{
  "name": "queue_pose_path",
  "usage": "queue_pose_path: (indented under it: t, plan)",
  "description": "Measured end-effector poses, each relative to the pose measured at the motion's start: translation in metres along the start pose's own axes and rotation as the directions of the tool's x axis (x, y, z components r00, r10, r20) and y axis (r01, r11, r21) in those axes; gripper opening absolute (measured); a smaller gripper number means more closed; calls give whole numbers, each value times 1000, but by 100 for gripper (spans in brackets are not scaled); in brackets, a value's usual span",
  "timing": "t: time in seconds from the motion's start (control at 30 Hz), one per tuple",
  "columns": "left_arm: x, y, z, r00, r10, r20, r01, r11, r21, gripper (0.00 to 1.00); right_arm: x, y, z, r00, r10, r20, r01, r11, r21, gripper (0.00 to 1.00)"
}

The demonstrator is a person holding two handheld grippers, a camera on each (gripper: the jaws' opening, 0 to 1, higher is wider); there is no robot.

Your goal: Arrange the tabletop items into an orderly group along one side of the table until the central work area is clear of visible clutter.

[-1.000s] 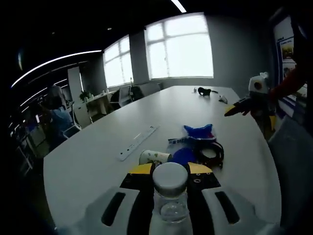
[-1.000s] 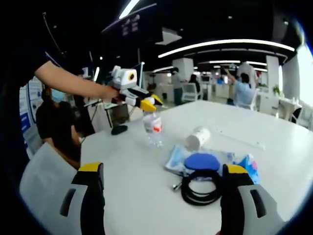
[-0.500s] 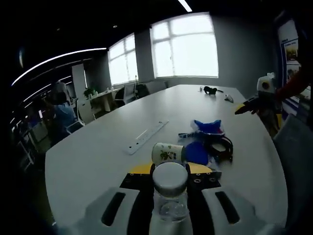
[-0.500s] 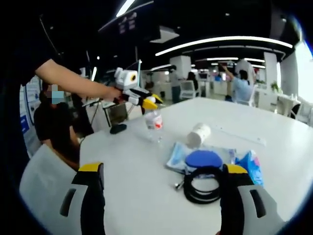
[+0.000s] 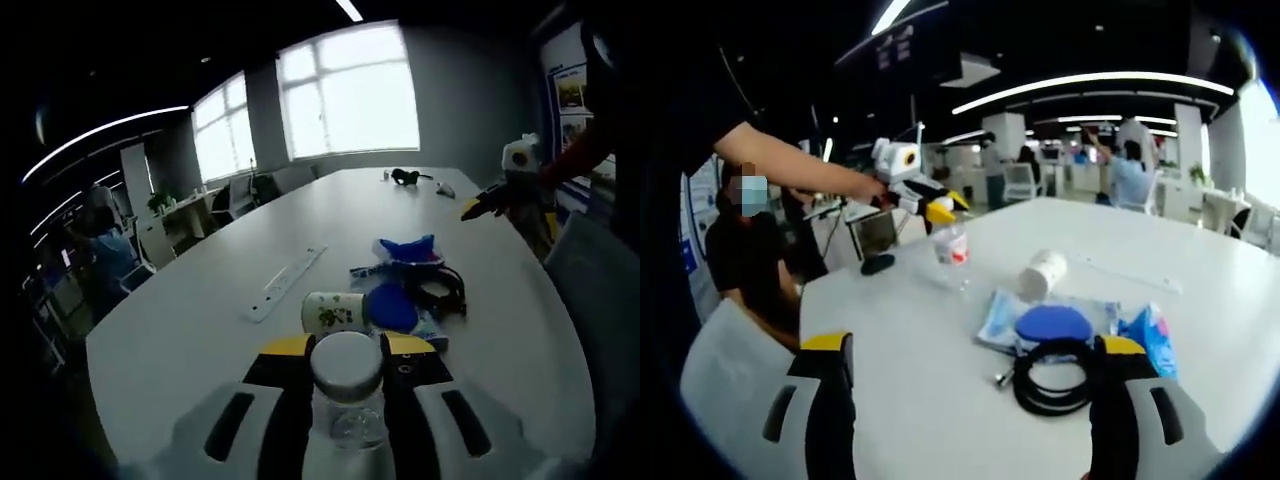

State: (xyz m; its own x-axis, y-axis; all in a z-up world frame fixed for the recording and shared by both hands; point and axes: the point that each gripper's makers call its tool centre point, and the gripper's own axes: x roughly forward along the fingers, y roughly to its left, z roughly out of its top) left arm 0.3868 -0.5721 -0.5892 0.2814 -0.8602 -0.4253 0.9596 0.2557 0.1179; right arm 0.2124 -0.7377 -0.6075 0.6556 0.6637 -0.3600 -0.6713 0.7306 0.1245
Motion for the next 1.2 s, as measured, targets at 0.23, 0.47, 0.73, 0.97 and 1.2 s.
queue_pose_path:
  t: [0.23,0.47,0.73,0.97,1.2]
  plan:
    - [0,5,-1,999,31,-18,-32,997,-72,24,-1,-3,3,1000,-5,5,5,1000,2,97]
    - [-3,8,0,997,62,-55,-68,991,-112,29,-1,-4,3,1000,-1,8,1,1000,10,97]
    - [-7,14,1,985,124,-122,-135,987,-88,26,2,-2,4,1000,11,14,-11,1000,17,97]
    - [-8,13,-4,969,152,-194,-163,986,-41,24,0,-3,8,1000,15,27,-16,999,34,96]
    - [-11,16,-5,953,186,-239,-214,972,-95,25,-3,-7,8,1000,10,21,-11,999,30,96]
